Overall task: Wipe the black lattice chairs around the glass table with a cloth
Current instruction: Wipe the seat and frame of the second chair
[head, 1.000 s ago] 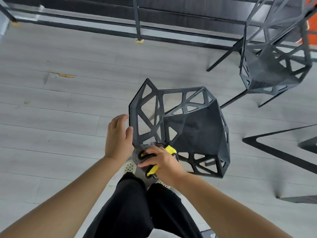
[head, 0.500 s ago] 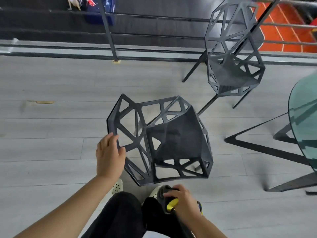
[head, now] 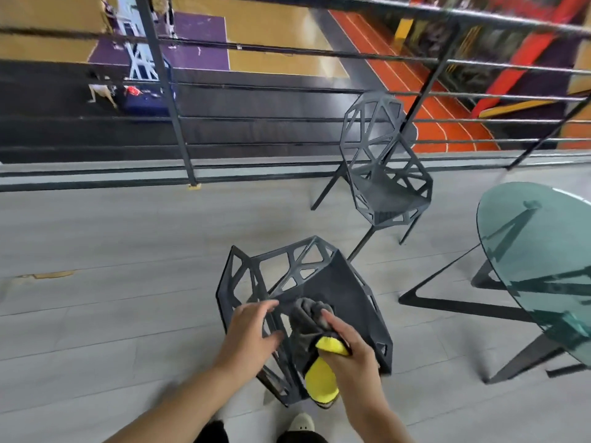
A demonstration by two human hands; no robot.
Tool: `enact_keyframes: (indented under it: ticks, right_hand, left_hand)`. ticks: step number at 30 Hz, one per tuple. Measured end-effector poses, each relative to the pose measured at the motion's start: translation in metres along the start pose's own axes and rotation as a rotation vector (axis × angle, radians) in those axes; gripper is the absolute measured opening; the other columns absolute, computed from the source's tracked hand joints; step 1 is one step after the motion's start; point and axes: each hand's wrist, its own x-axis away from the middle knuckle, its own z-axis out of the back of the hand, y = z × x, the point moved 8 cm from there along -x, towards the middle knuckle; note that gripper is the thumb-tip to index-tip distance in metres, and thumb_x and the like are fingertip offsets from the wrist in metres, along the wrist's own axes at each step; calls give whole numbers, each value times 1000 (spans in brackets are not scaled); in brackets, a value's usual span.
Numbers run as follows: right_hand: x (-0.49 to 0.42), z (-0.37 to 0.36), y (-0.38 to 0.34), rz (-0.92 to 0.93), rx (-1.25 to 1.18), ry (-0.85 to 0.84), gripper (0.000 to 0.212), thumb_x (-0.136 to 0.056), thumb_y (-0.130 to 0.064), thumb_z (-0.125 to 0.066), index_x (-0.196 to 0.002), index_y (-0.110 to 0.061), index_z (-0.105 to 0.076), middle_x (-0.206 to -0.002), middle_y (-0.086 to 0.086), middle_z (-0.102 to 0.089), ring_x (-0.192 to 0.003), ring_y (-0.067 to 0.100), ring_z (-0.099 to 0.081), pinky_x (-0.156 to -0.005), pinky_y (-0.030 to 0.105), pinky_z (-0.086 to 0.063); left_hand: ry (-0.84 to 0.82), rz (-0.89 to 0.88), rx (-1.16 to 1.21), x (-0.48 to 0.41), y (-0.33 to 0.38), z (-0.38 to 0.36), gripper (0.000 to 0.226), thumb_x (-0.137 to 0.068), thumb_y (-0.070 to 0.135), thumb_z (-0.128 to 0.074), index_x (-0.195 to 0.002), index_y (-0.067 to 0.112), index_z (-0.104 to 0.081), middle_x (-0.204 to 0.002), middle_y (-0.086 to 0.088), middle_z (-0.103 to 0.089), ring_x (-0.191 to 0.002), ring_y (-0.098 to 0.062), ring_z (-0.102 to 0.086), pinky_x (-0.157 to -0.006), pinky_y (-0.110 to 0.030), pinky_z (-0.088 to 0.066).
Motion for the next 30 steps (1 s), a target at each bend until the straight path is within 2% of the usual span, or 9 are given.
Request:
enact_keyframes:
  ticks: [4,6,9,13,16,20,25,27,30]
  right_hand:
    - [11,-78,-28,-15,-157,-16,60,-76,13,-65,-115,-33,-63,-107,-12,-71,-100,3,-65,-80,19,-51]
    - [16,-124,-39,-31,-223,-15,69,-70,3,-69,-125,-36,-55,-112,-6,-69,-106,14,-64,-92,36,-51]
    - [23,-188,-55,-21,-295,-7,77,-60,-5,-70,-127,-39,-48,-114,-2,-68,-109,22,-63,-99,52,-45]
    - [27,-259,-80,17,-291,-90,78,-60,-7,-75,-130,-30,-49,-121,0,-65,-111,19,-63,-93,39,-51]
    - [29,-297,-100,20,-408,-165,74,-58,-21,-81,-127,-18,-53,-117,5,-68,-106,19,-65,-79,28,-54]
    - [14,-325,-115,15,-404,-98,35,-86,-4,-64,-119,-10,-58,-94,5,-74,-86,17,-68,-73,27,-55]
    - [-32,-346,-123,48,-258,53,33,-84,13,-59,-106,-12,-62,-81,5,-72,-75,15,-68,-65,22,-52]
    - [-54,-347,-128,91,-208,116,23,-79,4,-69,-95,-12,-64,-85,13,-71,-77,21,-66,-64,27,-51]
    - [-99,-351,-133,117,-170,170,12,-80,2,-70,-81,-8,-63,-70,3,-69,-64,11,-61,-56,26,-48]
  left_hand:
    - [-191,27,447,5,-11,52,42,-71,32,-75,-107,34,-53,-101,21,-66,-100,1,-60,-83,-12,-42]
    - [-209,21,562,10,-24,91,48,-65,37,-73,-108,33,-53,-97,22,-69,-94,6,-62,-80,-14,-46]
    - [-198,-32,659,11,-43,150,51,-78,13,-74,-120,27,-48,-109,10,-66,-95,2,-64,-77,-15,-49]
    - [-162,-41,722,7,-71,215,64,-74,6,-76,-124,28,-42,-111,5,-62,-91,1,-66,-73,-17,-51]
    - [-150,-11,762,1,-92,249,75,-69,19,-74,-133,27,-36,-114,3,-62,-95,-6,-66,-74,-20,-51]
    - [-84,71,861,-17,-116,276,61,-62,20,-68,-117,13,-41,-112,-5,-60,-84,-4,-67,-67,-19,-51]
    - [-193,100,1055,-50,-128,284,48,-62,16,-63,-109,9,-52,-114,-19,-63,-104,-20,-63,-92,-39,-48]
    - [-247,54,989,-69,-123,289,48,-64,18,-68,-110,13,-53,-110,-6,-69,-107,-15,-63,-88,-26,-47]
    - [-150,26,755,-117,-122,303,19,-81,15,-66,-97,21,-57,-91,9,-70,-97,-13,-63,-75,-9,-44]
